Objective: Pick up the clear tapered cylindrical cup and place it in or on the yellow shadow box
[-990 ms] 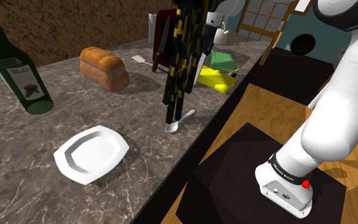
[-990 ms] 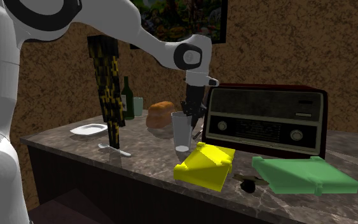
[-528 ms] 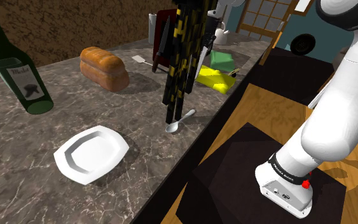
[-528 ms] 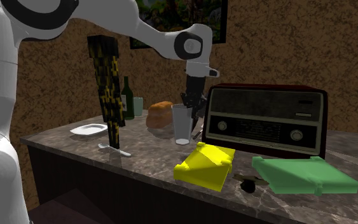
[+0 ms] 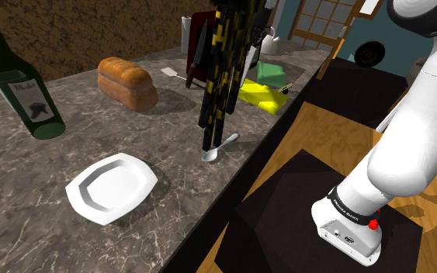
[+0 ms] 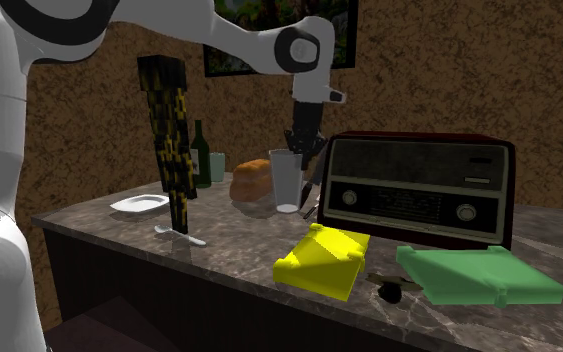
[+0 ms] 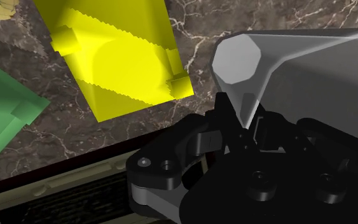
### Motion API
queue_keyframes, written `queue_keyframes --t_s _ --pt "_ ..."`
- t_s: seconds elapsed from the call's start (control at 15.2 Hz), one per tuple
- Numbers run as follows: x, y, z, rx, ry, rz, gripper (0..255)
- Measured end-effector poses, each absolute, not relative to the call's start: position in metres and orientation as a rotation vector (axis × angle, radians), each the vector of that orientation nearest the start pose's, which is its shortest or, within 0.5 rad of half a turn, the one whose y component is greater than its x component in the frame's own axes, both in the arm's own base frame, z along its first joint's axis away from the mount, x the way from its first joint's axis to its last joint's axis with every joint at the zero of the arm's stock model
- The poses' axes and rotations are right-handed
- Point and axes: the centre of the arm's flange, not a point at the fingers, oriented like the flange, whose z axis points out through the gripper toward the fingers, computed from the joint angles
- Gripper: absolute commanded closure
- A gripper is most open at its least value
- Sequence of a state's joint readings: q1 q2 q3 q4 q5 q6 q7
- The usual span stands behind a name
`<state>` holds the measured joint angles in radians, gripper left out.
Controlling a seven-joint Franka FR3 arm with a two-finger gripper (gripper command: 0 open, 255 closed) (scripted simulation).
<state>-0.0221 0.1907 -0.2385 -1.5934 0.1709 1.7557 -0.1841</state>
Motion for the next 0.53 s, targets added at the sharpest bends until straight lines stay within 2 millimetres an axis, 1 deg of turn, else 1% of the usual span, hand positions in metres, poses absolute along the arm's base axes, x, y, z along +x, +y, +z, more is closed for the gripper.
queue_keyframes --t_s 0.4,0.46,0.53 --pt "0.603 -0.136 0.553 -3.013 0.16 -0.008 255" --pt "0.602 -0.14 0.557 -3.013 0.16 -0.008 255" --pt "0.6 -0.149 0.561 -3.013 0.16 -0.008 255"
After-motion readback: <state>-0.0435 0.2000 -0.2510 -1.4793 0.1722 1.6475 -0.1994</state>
